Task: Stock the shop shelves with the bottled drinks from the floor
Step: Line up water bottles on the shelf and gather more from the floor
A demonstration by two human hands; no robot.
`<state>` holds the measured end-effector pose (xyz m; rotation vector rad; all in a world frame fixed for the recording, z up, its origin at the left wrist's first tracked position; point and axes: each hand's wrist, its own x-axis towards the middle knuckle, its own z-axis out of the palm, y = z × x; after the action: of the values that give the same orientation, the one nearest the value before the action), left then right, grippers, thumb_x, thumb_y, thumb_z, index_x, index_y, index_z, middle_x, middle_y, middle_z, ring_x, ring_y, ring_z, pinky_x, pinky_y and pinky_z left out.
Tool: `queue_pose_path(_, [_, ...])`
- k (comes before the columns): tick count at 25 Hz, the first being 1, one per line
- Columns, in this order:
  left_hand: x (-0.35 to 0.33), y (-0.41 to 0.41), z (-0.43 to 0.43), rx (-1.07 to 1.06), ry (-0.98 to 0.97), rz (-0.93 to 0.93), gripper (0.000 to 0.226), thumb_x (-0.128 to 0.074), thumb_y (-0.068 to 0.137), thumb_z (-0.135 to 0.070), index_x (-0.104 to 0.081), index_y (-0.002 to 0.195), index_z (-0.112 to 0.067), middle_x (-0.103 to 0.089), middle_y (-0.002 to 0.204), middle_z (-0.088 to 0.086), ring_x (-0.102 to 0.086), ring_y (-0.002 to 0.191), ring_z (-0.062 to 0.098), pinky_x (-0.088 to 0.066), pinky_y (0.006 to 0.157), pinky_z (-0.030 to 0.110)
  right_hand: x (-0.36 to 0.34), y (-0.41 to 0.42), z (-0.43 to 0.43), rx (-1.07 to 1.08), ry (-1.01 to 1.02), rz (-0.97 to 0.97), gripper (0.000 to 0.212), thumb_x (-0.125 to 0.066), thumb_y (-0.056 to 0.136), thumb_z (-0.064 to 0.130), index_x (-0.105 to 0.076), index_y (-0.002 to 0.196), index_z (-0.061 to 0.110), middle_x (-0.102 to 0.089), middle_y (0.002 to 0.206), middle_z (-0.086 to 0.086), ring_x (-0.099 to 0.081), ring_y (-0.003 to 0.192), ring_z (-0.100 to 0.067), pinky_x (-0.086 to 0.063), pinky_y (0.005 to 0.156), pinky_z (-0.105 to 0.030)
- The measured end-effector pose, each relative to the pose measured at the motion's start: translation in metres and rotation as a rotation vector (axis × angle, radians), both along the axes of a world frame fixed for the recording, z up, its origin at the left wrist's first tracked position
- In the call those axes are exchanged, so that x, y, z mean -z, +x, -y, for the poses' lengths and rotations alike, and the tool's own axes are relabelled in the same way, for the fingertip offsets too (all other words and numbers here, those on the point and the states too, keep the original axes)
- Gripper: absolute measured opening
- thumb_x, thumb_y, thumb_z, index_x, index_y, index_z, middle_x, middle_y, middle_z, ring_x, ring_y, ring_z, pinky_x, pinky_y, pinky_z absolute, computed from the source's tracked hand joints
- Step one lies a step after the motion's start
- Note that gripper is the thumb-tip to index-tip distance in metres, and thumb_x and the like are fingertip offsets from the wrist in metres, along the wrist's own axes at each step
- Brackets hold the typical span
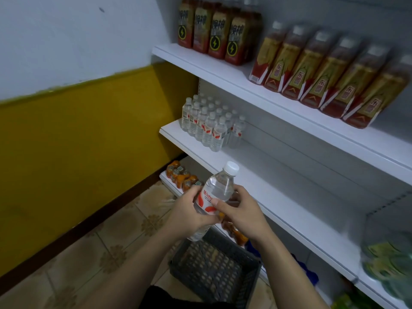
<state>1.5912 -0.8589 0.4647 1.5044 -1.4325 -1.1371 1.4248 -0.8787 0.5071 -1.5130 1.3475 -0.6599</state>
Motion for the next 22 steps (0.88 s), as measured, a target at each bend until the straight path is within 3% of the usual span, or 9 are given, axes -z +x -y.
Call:
queue_pose_path(2, [0.004, -0.010, 0.020, -0.009, -0.016, 0.019, 0.064, -0.086, 0.062, -0.039, -0.053, 0.117, -0.035, -0.066, 0.106, -0.012, -0.066, 0.096, 0.007, -0.058, 0.079, 0.023, 0.003, -0.008, 0.022, 0.027, 0.005, 0.030, 0.062, -0.074, 0.077, 0.051, -0.048, 0.129, 0.032, -0.058, 0.108, 0.025, -0.059, 0.098, 0.003, -0.052, 0.077, -0.016])
queue_pose_path(4, [0.007, -0.014, 0.041, -0.030, -0.009, 0.026, 0.065, -0.086, 0.064, -0.038, -0.052, 0.118, -0.034, -0.066, 0.106, -0.013, -0.066, 0.095, 0.006, -0.057, 0.079, 0.022, 0.003, -0.010, 0.044, 0.044, 0.001, 0.044, 0.053, -0.074, 0.080, 0.046, -0.047, 0.126, 0.036, -0.058, 0.105, 0.025, -0.060, 0.091, 0.003, -0.051, 0.062, -0.011])
queue_pose_path(7, [0.014, -0.017, 0.077, -0.046, 0.012, 0.039, 0.067, -0.087, 0.064, -0.035, -0.051, 0.120, -0.032, -0.066, 0.108, -0.013, -0.066, 0.097, 0.006, -0.058, 0.084, 0.027, 0.007, -0.008, 0.078, 0.060, 0.005, 0.034, 0.051, -0.073, 0.083, 0.045, -0.047, 0.126, 0.037, -0.058, 0.104, 0.023, -0.063, 0.084, 0.001, -0.051, 0.053, -0.011])
queue_pose_path(13, [0.039, -0.006, 0.166, -0.004, 0.114, 0.086, 0.073, -0.088, 0.063, -0.039, -0.047, 0.124, -0.034, -0.063, 0.116, -0.013, -0.062, 0.106, 0.010, -0.054, 0.094, 0.037, 0.030, 0.008, 0.162, 0.115, 0.027, -0.049, 0.061, -0.073, 0.081, 0.048, -0.047, 0.132, 0.030, -0.057, 0.113, 0.018, -0.062, 0.094, -0.003, -0.058, 0.082, -0.028])
queue_pose_path(18, [0.061, 0.021, 0.258, 0.056, 0.164, 0.052, 0.066, -0.090, 0.057, -0.029, -0.053, 0.111, -0.036, -0.066, 0.104, -0.015, -0.064, 0.098, 0.008, -0.056, 0.088, 0.037, 0.050, 0.044, 0.246, 0.223, 0.062, -0.132, 0.054, -0.078, 0.078, 0.045, -0.049, 0.122, 0.035, -0.059, 0.110, 0.017, -0.062, 0.101, -0.008, -0.056, 0.084, -0.029])
queue_pose_path(22, [0.088, 0.040, 0.340, 0.110, 0.215, 0.074, 0.063, -0.087, 0.052, -0.037, -0.052, 0.105, -0.038, -0.067, 0.101, -0.014, -0.065, 0.094, 0.010, -0.057, 0.084, 0.042, 0.070, 0.067, 0.324, 0.314, 0.139, -0.229, 0.056, -0.081, 0.072, 0.045, -0.050, 0.118, 0.036, -0.065, 0.114, 0.011, -0.063, 0.101, -0.013, -0.057, 0.087, -0.041])
